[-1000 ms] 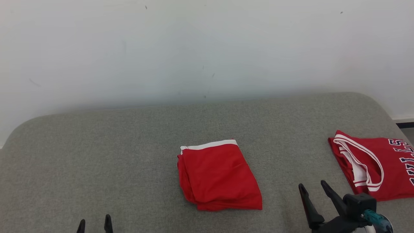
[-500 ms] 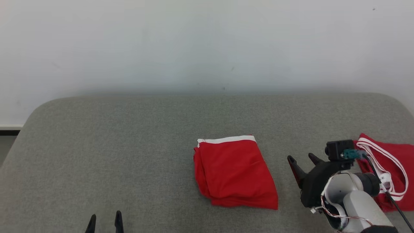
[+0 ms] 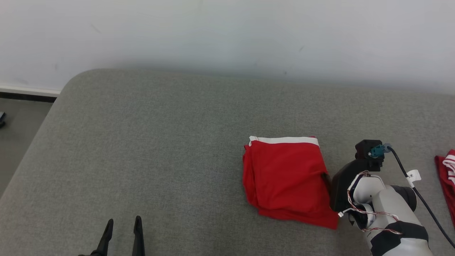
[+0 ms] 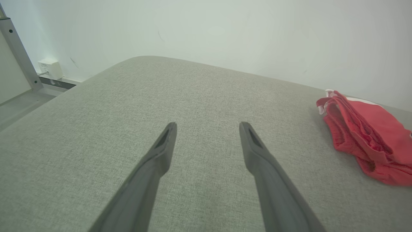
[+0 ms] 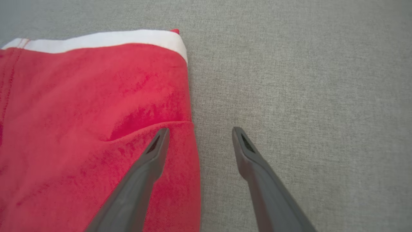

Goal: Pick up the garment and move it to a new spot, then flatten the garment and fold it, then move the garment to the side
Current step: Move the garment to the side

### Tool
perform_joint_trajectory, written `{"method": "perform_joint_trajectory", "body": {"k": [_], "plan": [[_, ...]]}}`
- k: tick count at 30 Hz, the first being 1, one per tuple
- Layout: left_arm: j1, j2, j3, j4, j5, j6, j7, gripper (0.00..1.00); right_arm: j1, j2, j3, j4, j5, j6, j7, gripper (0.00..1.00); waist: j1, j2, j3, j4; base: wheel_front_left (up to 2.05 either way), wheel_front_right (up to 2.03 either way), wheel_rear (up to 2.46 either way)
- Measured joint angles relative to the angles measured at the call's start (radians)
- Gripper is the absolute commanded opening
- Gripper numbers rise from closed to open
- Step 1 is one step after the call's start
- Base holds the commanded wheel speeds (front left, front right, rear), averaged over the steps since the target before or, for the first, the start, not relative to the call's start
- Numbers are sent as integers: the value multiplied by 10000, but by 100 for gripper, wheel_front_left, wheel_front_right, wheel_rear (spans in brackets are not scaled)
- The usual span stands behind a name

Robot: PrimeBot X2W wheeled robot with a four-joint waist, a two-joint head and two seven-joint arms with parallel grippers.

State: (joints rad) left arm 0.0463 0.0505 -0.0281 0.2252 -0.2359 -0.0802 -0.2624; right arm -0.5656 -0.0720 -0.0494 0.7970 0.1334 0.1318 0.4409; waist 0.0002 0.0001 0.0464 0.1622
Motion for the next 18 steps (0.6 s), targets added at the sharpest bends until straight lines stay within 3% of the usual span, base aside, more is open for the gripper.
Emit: {"method": "perform_joint_trajectory", "body": {"k": [6, 11, 12, 13, 14, 18], "plan": [[-184, 2, -67, 52, 6, -36, 0, 100, -143, 140, -449, 826, -311, -2, 109, 100, -1, -1, 402, 436, 0, 0, 0], [-280, 2, -82, 69, -2, -48, 0, 100, -319, 33, -142, 1185, -96, -50, 188, 100, -3, -3, 651, 644, 0, 0, 0], [-279, 2, -90, 79, -2, -48, -2, 100, -332, -36, 115, 1233, 105, -75, 186, 71, -3, -3, 674, 664, 0, 0, 0], [-277, 0, -84, 81, -4, -38, 0, 100, -339, -94, 412, 1254, 337, -81, 174, 71, -3, -4, 685, 663, 0, 0, 0], [-273, 0, -88, 79, -4, -31, -2, 100, -339, -134, 644, 1267, 600, -86, 169, 3, -3, -3, 687, 647, 0, 0, 0], [-261, 4, -44, 88, 21, -6, 0, 100, -283, -10, 1469, 1256, 1145, -79, 79, 0, -3, -2, 616, 496, 0, 0, 0]]}}
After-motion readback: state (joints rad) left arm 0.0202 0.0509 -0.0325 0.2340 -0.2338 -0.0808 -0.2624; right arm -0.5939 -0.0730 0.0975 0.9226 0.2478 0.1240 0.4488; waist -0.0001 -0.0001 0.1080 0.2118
